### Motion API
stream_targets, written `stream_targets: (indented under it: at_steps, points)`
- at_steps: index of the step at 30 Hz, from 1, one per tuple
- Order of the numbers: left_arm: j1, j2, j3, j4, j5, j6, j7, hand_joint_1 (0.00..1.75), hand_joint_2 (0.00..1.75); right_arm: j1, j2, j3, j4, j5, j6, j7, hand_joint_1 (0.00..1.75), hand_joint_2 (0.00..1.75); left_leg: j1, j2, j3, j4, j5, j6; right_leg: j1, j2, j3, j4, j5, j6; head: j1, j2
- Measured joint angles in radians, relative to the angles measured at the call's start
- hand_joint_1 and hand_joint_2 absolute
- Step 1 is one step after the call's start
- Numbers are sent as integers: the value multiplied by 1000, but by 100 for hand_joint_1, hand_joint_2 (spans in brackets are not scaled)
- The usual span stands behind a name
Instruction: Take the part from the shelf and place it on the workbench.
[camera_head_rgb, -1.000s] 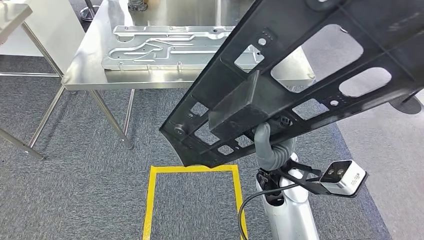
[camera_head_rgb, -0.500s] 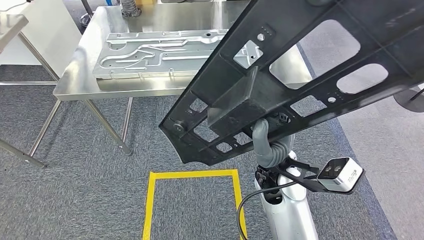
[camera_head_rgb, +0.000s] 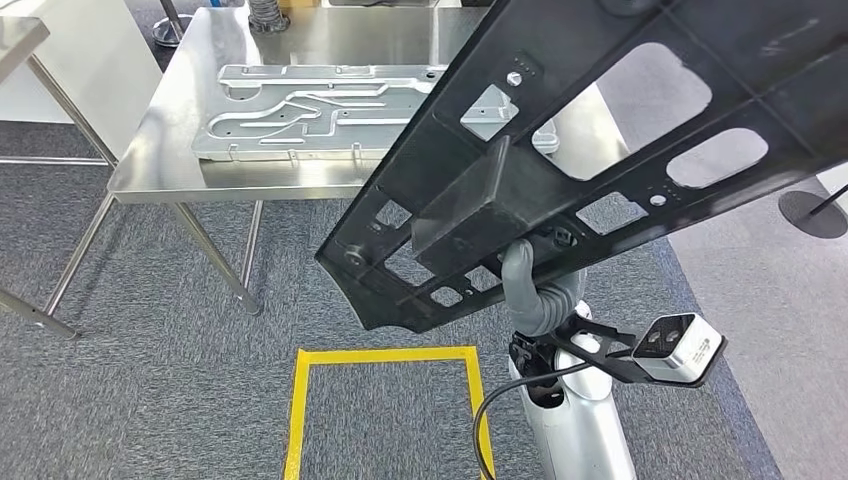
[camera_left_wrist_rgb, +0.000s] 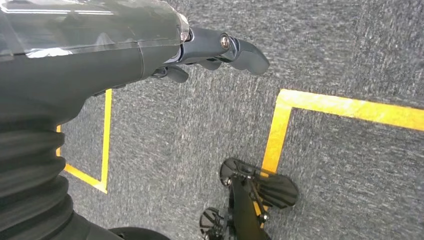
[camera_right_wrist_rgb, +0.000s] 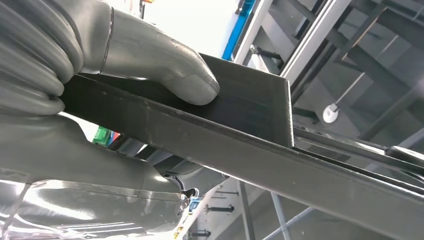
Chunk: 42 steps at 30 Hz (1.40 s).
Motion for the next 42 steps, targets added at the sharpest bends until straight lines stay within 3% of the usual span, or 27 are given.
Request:
stream_targets:
  at_steps: [1, 3, 5, 7, 10, 11, 13, 14, 15, 16, 17, 18, 20, 25, 27, 29, 30, 31, 33, 35, 37, 40, 42]
  points:
    - [1, 0, 0, 0, 0, 0, 0, 0, 175, 0, -1, 0, 1, 0, 0, 0, 175, 175, -1, -1, 7, 0, -5, -1, 0, 0, 5, -31, 36, -3, 0, 0]
    - [1, -1, 0, 0, 0, 0, 0, 0, 175, -1, -2, 0, 2, 0, 0, 0, 175, 175, -1, -2, 24, -1, -16, -4, 4, 0, 58, -166, 123, -14, 0, 0]
    - [0, -3, 0, 0, 0, 0, 0, 0, 175, -3, -2, 0, 2, 0, 0, 0, 175, 175, -3, -3, 33, -1, -26, -12, 11, -2, 102, -269, 161, -26, 0, 0]
    - [-2, -4, 0, 0, 0, 0, 0, 0, 175, -5, -2, 0, 2, 0, 0, 0, 175, 175, -3, -1, 35, -4, -31, -22, 17, -2, 110, -290, 154, -32, 0, 0]
    - [-4, -3, 0, 0, 0, 0, 0, 0, 175, -5, -2, 0, 2, 0, 0, 0, 175, 175, -3, 1, 34, 17, -49, -39, 9, 0, 124, -304, 150, -43, 0, 0]
    - [-4, -3, 0, 0, 0, 0, 0, 0, 175, -5, -2, 0, 2, 0, 0, 0, 175, 175, -3, 1, 16, 56, -67, -44, 5, -1, 132, -309, 148, -47, 0, 0]
    - [-2, -4, 0, 0, -2, -1, 0, 0, 175, -3, -2, 1, 2, 2, -3, 0, 175, 175, 1, 1, -55, 185, -117, -53, 5, -4, 144, -312, 140, -54, 0, 0]
    - [0, -4, 0, 0, -2, -1, 0, 0, 175, -1, -2, 1, 2, 4, -7, 0, 175, 175, 3, 1, -93, 244, -131, -56, 6, -4, 148, -311, 136, -55, 0, 0]
    - [1, -4, 0, 0, -2, -1, 0, 0, 175, 1, -2, 1, 2, 6, -13, 0, 175, 175, 4, 1, -118, 275, -127, -59, 6, -3, 153, -310, 131, -55, 0, 0]
    - [3, -4, 0, 0, -3, -1, 0, 0, 175, 3, -2, 1, 3, 7, -19, 1, 175, 175, 5, 1, -125, 266, -102, -60, 5, -2, 158, -309, 125, -54, 0, 0]
    - [4, -3, 0, 0, -4, -1, 0, 0, 175, 4, -2, 1, 3, 6, -23, 1, 175, 175, 6, 2, -111, 217, -61, -61, 4, -1, 166, -307, 119, -51, 0, 0]
    - [4, -2, 0, 0, -6, -1, 0, 0, 175, 4, -2, 0, 2, 5, -25, 1, 175, 175, 7, 2, -85, 146, -17, -60, 4, 0, 173, -305, 112, -48, 0, 0]
    - [2, -2, 0, 0, -10, -1, 1, 0, 175, 4, -2, 0, 1, 4, -25, 0, 175, 175, 5, 2, -39, 36, 29, -53, 7, 2, 180, -300, 99, -39, 0, 0]
    - [0, -2, 0, 0, -12, -1, 3, 0, 175, 5, -2, -2, -8, 1, -21, 0, 175, 175, 4, 0, -21, 5, 21, -22, 7, 2, 175, -281, 78, -11, 0, 0]
    - [-1, -2, 0, 0, -12, -1, 3, 0, 175, 8, -2, -5, -14, -1, -17, 0, 175, 175, 6, 1, -12, -1, 16, -11, 2, 0, 125, -183, 34, -1, 0, 0]
    - [-1, -2, 0, 0, -12, -2, 2, 0, 175, 15, -2, -10, -16, -2, -9, -1, 175, 175, 6, 1, -5, -1, 8, -6, 0, 0, 41, -46, -10, 5, 0, 0]
    - [-1, -2, 0, 0, -12, -3, 2, 0, 175, 20, -3, -14, -16, -1, -5, -1, 175, 175, 5, 1, 1, -1, 3, -6, -1, 0, 11, -7, -10, 6, 0, 0]
    - [0, -2, 0, 0, -12, -4, 2, 0, 175, 23, -3, -18, -16, -1, -2, 0, 175, 175, 5, 0, 8, -1, -2, -7, -2, 0, 1, -8, 12, 6, 0, 0]
    - [1, -2, 0, 0, -13, -4, 2, 0, 175, 26, -2, -25, -17, -1, 2, 0, 175, 175, 5, -1, 29, -1, -15, -11, -2, 0, 36, -119, 100, -1, 0, 0]
    - [1, -2, 0, 0, -16, -4, 2, 0, 175, 25, -2, -31, -20, -2, 6, -1, 175, 175, 3, -2, 44, -1, -29, -19, 3, -2, 89, -243, 157, -13, 0, 0]
    - [-2, -3, 0, 0, -19, -4, 1, 0, 175, 26, -1, -36, -22, -4, 10, -1, 175, 175, 2, -1, 50, -4, -39, -30, 10, -1, 106, -284, 157, -23, 0, 0]
    - [-7, -2, -1, 0, -22, -3, 2, 0, 175, 27, 0, -44, -26, -11, 15, 0, 175, 175, 2, 4, 58, 2, -53, -46, 5, 4, 121, -299, 149, -38, 0, 0]
    - [-9, -1, -1, 0, -23, -3, 2, 0, 175, 28, 3, -48, -28, -13, 16, -1, 175, 175, 3, 4, 24, 82, -90, -53, 0, 6, 139, -307, 143, -48, 0, 0]
